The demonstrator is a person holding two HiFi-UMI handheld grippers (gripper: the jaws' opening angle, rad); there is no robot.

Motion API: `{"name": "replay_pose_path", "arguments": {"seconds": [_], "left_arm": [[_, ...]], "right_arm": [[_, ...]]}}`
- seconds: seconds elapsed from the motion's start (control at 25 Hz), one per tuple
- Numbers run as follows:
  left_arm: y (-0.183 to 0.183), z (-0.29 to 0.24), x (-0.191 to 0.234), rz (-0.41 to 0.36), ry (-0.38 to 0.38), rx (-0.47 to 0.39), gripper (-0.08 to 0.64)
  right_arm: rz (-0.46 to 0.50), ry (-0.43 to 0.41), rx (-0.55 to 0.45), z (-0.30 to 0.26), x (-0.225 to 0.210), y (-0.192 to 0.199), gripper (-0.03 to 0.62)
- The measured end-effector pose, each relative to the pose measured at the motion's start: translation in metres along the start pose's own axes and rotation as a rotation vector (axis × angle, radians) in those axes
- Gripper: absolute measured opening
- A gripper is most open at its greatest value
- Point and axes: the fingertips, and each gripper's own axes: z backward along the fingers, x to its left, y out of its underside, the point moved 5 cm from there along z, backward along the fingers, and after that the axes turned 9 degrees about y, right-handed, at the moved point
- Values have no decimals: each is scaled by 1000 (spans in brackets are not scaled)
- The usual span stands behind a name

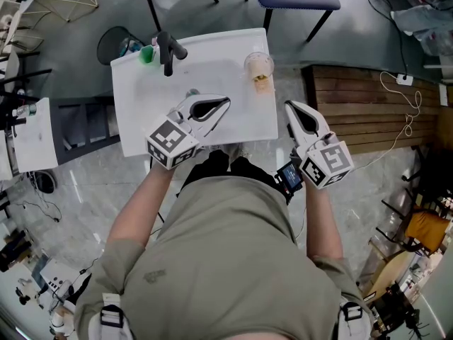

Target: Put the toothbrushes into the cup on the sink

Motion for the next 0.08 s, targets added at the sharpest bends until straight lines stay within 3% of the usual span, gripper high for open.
{"name": "replay_pose_path", "arguments": {"seconds": [0.08], "left_arm": [[-1,-1,0,0,-1,-1,6]], "right_arm": [[2,0,3,0,0,-1,11]]}}
